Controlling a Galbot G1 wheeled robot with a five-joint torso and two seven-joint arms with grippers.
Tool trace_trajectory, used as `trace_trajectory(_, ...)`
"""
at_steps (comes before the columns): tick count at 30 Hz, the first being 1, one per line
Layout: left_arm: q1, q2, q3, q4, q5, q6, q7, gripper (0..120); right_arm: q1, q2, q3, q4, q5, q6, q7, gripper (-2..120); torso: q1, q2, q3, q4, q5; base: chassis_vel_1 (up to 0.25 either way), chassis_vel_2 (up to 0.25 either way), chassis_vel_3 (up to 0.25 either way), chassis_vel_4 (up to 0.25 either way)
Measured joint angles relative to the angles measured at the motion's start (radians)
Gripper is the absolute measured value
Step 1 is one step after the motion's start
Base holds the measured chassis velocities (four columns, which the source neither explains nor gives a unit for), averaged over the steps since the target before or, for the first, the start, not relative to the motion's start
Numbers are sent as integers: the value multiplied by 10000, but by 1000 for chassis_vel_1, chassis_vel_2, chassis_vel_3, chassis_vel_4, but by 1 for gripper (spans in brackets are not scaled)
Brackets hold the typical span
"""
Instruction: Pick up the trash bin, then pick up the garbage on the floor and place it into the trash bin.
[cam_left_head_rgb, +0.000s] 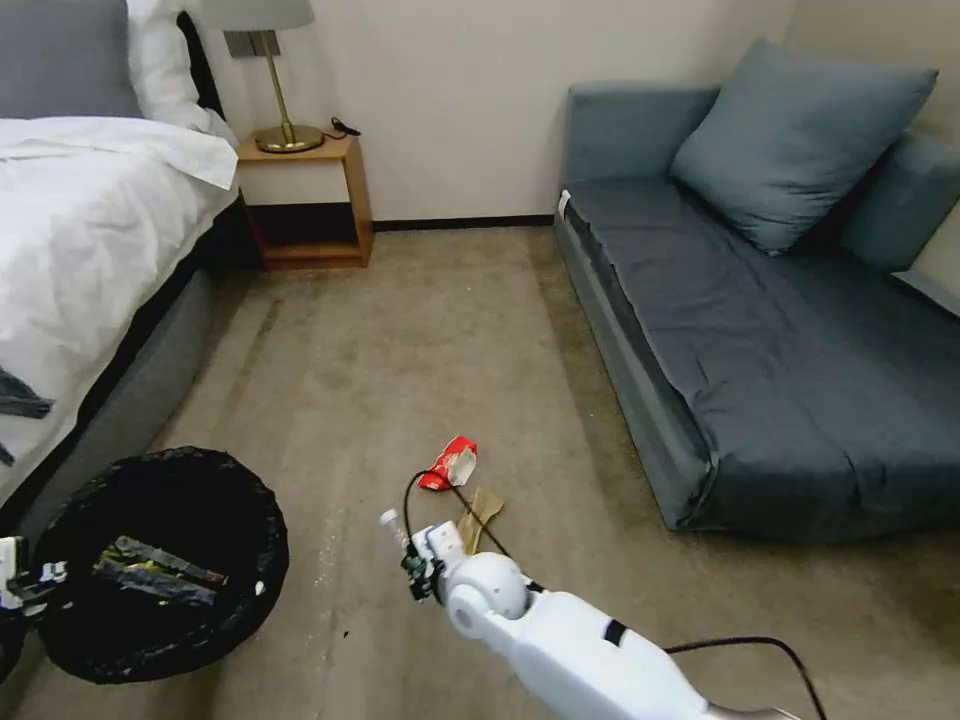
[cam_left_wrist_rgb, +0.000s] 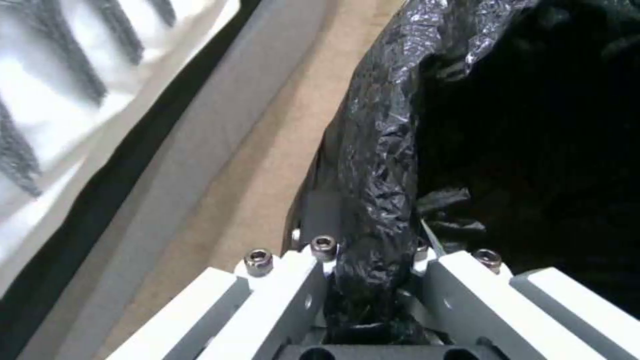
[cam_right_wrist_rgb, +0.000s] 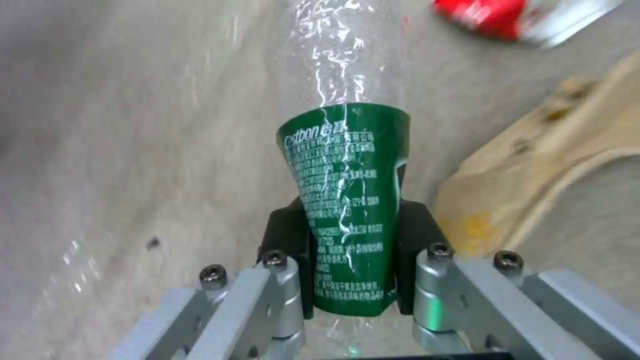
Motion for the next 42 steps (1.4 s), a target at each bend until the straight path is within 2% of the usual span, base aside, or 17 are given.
trace_trajectory(6, -31, -31, 189, 85, 76, 6, -49, 3, -801, -991, 816, 1936, 6, 640, 43, 21, 0, 0, 0, -1, 0, 0, 0, 0, 0)
trace_trajectory(8, -34, -55, 257, 142, 97, 4, -80, 3, -1139, -1469, 1000, 3067, 6, 1221, -498, 21, -1, 0, 0, -2, -1, 0, 0, 0, 0)
trace_trajectory(9, -34, -55, 257, 142, 97, 4, -80, 3, -1139, -1469, 1000, 3067, 6, 1221, -498, 21, -1, 0, 0, -2, -1, 0, 0, 0, 0)
trace_trajectory(12, -21, -59, 327, 174, 146, -1, -81, 3, -1261, -1755, 771, 4176, -5, 2108, -1177, 21, -1, 0, -1, 1, 0, 0, 0, 0, 0)
trace_trajectory(14, -20, -59, 351, 176, 147, -1, -80, 3, -1229, -1768, 567, 4406, -15, 2347, -1337, 21, -1, 0, -1, 0, -1, 0, 0, 0, 0)
trace_trajectory(16, -20, -62, 402, 167, 144, -2, -82, 3, -939, -1627, -108, 4681, -179, 2913, -1725, 21, 0, 0, 0, 0, -1, 0, 0, 0, 0)
trace_trajectory(19, -20, -71, 432, 147, 142, -1, -94, 3, -505, -1368, -757, 4630, -453, 3302, -1948, 21, -1, 0, -1, 2, -2, 0, 0, 0, 0)
trace_trajectory(23, 11, -81, 443, 90, 165, 6, -121, 3, 100, -858, -1558, 4154, -1105, 3872, -2166, 21, 0, 0, 0, 3, -3, 0, 0, 0, 0)
trace_trajectory(25, 54, -104, 441, 25, 166, 12, -122, 3, 548, -352, -2137, 3658, -1339, 4244, -2223, 21, 0, 1, 0, 2, -3, 0, 0, 0, 0)
trace_trajectory(28, 93, -140, 443, -37, 165, 13, -122, 3, 755, -8, -2398, 3350, -1410, 4358, -2222, 21, 0, 0, 0, 3, -4, 0, 0, 0, 0)
trace_trajectory(31, 126, -252, 543, -152, 172, 13, -122, 3, 976, 792, -2682, 2735, -1510, 4607, -2063, 21, -1, 0, 0, 3, -5, 0, 0, 0, 0)
trace_trajectory(35, 105, -329, 622, -235, 193, 13, -117, 3, 999, 1253, -2816, 2388, -1495, 4711, -1860, 21, 0, 0, 0, 2, -5, 0, 0, 0, 0)
trace_trajectory(40, 85, -378, 650, -242, 208, 13, -102, 3, 1017, 1479, -2957, 2207, -1505, 4713, -1734, 21, -1, 0, 0, 2, -5, 0, 0, 0, 0)
trace_trajectory(42, 84, -393, 650, -286, 208, 12, -85, 3, 998, 1535, -3002, 2154, -1507, 4713, -1654, 28, 0, 0, 0, 2, -5, 0, 0, 0, 0)
